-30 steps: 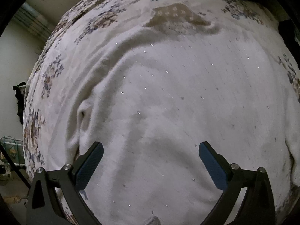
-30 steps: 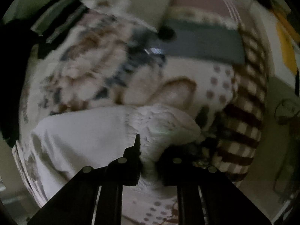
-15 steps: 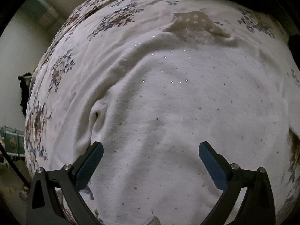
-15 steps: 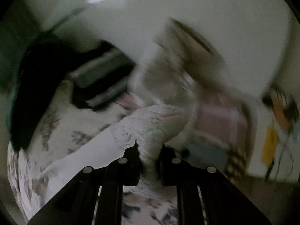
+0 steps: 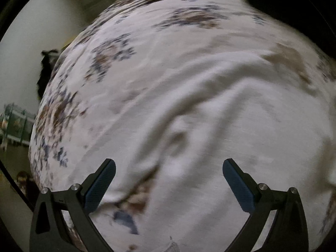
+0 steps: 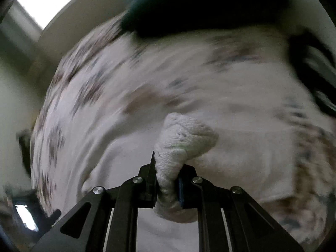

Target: Fold small clothes

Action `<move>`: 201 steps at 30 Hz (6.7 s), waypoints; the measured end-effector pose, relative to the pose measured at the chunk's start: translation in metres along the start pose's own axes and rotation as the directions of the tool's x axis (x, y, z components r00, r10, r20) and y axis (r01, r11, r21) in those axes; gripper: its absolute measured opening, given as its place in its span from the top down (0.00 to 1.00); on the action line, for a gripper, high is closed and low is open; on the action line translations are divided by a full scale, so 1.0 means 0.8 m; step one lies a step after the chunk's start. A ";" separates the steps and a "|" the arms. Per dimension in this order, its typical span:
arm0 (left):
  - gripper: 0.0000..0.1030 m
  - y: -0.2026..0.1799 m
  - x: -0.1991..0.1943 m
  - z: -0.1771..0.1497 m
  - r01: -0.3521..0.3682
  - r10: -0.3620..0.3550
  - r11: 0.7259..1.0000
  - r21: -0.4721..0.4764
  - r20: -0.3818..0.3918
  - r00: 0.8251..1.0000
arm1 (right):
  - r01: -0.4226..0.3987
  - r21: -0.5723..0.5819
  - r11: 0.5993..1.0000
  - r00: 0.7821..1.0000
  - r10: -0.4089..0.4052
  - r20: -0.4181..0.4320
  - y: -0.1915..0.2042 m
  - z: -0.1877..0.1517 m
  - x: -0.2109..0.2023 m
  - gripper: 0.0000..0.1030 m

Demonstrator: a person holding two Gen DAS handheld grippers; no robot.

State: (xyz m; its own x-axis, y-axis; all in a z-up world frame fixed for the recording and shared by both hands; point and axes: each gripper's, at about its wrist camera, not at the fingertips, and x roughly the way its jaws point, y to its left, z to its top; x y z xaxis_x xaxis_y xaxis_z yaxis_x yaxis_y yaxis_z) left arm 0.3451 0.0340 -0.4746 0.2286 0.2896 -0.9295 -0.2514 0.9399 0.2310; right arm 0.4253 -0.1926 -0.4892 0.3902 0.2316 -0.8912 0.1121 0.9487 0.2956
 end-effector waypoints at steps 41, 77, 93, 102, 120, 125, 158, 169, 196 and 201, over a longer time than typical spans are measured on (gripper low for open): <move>0.30 0.418 0.185 -0.238 0.040 -0.423 0.531 -0.847 -0.224 0.878 | 0.280 -0.189 0.941 0.817 -0.337 -0.467 0.039 -0.264 0.203 0.00; 0.86 -0.318 -0.141 0.079 0.487 -0.497 0.837 0.249 -0.028 0.867 | 0.261 0.134 0.956 0.938 -0.219 -0.269 -0.217 -0.075 0.032 0.38; 0.09 -0.095 -0.025 0.024 0.042 -0.042 0.997 0.071 -0.008 0.999 | 0.026 0.163 0.986 0.959 0.022 -0.282 -0.237 -0.019 0.031 0.38; 0.09 0.016 0.051 -0.013 -0.107 0.089 0.988 -0.112 -0.156 0.984 | 0.057 0.208 0.976 0.915 0.033 -0.402 -0.231 0.025 0.165 0.41; 0.09 0.013 0.084 0.104 -0.030 0.018 0.980 -0.197 -0.058 0.998 | 0.197 0.054 0.979 0.948 -0.176 -0.266 -0.237 0.031 0.118 0.90; 0.09 -0.023 0.154 0.125 -0.052 0.045 0.997 -0.061 -0.107 0.993 | 0.183 0.052 0.982 0.928 -0.156 -0.338 -0.233 0.026 0.155 0.83; 0.07 -0.151 -0.033 -0.210 -0.266 0.249 0.961 -0.067 -0.196 0.948 | -0.256 0.331 0.908 0.828 0.383 -0.410 -0.397 0.100 0.207 0.55; 0.07 -0.223 -0.065 -0.223 -0.094 0.099 0.995 0.034 -0.204 0.974 | -0.182 0.090 0.979 0.928 0.202 -0.313 -0.366 0.161 0.195 0.94; 0.92 -0.383 -0.091 -0.292 0.156 -0.083 0.945 0.287 -0.253 0.964 | -0.321 0.270 0.908 0.771 0.416 -0.482 -0.380 0.127 0.251 0.88; 0.93 -0.309 -0.142 -0.264 0.221 -0.181 0.957 0.188 -0.209 0.961 | -0.322 0.124 0.939 0.818 0.341 -0.463 -0.322 0.139 0.221 0.91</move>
State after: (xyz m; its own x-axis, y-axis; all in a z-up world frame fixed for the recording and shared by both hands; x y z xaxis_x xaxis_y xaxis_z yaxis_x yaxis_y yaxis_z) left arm 0.1826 -0.2696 -0.4867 0.0691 0.0709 -0.9951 -0.0132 0.9975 0.0701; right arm 0.5668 -0.4200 -0.6848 -0.0658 0.6130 -0.7873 0.0934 0.7894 0.6068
